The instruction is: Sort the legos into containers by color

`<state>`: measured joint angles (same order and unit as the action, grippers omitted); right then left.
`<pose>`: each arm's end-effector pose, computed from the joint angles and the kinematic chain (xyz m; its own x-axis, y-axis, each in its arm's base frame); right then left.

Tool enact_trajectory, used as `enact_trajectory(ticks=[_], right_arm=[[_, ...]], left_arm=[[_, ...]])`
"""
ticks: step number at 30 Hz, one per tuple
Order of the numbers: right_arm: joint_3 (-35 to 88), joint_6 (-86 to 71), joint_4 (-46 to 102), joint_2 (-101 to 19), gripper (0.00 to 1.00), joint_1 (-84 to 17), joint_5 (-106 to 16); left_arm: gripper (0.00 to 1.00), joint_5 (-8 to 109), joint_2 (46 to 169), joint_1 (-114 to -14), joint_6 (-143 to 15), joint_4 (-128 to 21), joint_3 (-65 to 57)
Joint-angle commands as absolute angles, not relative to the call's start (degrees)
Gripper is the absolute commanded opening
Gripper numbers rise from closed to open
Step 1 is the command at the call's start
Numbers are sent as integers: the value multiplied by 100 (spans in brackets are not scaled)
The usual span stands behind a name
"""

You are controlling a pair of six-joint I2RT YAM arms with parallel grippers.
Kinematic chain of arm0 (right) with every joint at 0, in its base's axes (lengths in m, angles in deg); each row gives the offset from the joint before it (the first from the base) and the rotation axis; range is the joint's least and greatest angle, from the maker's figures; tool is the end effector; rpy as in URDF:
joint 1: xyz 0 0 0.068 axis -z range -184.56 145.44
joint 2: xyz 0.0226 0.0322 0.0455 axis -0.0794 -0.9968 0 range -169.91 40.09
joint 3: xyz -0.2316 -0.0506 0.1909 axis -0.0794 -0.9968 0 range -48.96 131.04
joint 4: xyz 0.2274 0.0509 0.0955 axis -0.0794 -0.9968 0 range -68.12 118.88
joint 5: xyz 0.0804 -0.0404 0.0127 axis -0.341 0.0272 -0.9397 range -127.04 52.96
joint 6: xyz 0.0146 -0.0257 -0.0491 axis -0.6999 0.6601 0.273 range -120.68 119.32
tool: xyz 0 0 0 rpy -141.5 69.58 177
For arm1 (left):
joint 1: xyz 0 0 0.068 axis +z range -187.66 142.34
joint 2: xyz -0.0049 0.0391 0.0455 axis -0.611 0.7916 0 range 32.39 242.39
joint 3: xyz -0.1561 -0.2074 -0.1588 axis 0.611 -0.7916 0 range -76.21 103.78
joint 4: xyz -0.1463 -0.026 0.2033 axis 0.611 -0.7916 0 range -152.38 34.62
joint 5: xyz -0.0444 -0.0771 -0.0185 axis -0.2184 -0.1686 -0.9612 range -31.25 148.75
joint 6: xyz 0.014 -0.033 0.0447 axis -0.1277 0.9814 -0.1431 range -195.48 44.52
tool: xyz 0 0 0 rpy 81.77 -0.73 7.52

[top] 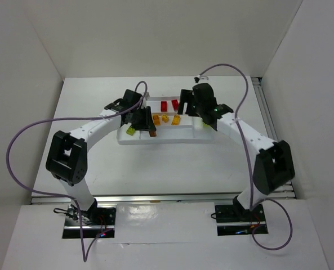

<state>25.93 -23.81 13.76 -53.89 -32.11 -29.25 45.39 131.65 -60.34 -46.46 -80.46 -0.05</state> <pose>0.3362 0.1692 0.3250 -0.5993 0.1263 -0.7905 -0.1343 0.9576 0.2548 0.3496 -0.1562 0.2846 -0.8522 -0.1553 -0.4996 0.1189 0.8724 -0.4740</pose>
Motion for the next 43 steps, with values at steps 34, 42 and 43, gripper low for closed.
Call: enact_trajectory(ticks=[34,42,43], right_arm=[[1344,-4708,-864,-3585,99,-2723,786],[941,-4744,-664,-3094,99,-2723,1052],[757,-4674,-576,-2997,99,-2671,1051]], left_arm=[[98,7439,11458,-7001,-4541,-7736,228],[100,8107,10087,-6948,-4656,-7841,-493],[100,8221,9990,-6948,-4717,-7841,-546]])
